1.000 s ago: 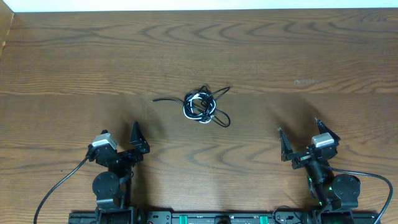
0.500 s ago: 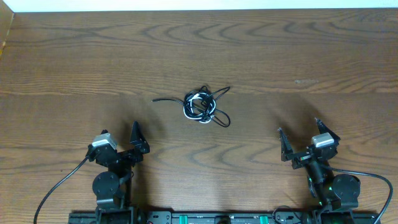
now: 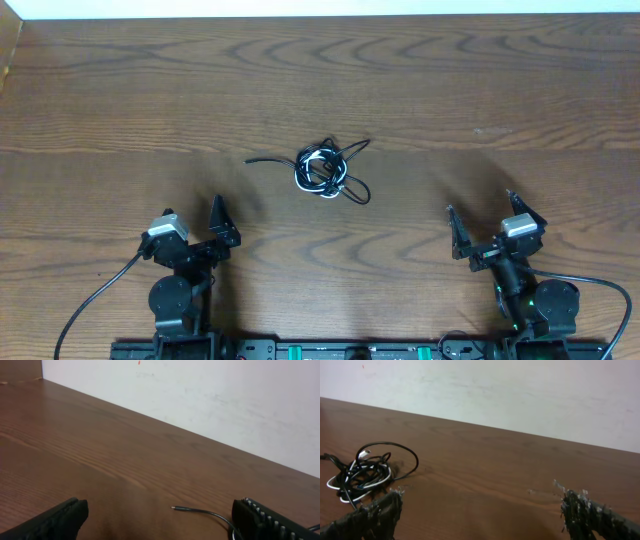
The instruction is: Untangle cables
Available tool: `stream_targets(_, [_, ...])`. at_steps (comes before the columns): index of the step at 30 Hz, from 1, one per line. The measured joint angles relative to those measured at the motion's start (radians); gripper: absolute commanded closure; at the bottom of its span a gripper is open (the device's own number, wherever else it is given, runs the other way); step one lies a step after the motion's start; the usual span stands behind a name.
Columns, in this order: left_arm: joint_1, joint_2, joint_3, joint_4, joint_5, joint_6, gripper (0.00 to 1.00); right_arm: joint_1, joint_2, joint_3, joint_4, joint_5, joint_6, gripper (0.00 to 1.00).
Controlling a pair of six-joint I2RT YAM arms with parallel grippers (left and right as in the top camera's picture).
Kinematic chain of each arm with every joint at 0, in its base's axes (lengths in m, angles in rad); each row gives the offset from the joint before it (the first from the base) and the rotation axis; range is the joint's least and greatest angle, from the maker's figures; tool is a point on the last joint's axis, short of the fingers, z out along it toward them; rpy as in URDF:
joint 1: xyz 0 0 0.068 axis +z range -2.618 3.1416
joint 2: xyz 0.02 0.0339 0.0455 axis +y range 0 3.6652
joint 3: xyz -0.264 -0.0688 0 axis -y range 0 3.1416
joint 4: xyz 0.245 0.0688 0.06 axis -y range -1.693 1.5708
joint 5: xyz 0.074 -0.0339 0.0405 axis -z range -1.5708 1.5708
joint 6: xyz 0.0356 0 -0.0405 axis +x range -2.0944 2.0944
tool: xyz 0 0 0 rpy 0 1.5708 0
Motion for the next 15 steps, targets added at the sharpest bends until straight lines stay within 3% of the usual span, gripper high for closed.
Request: stream_targets(15, [0.0,0.0,0.0,0.0,0.0,0.0,0.02,0.0,0.0,0.0,0.0,0.0,0.0,0.01])
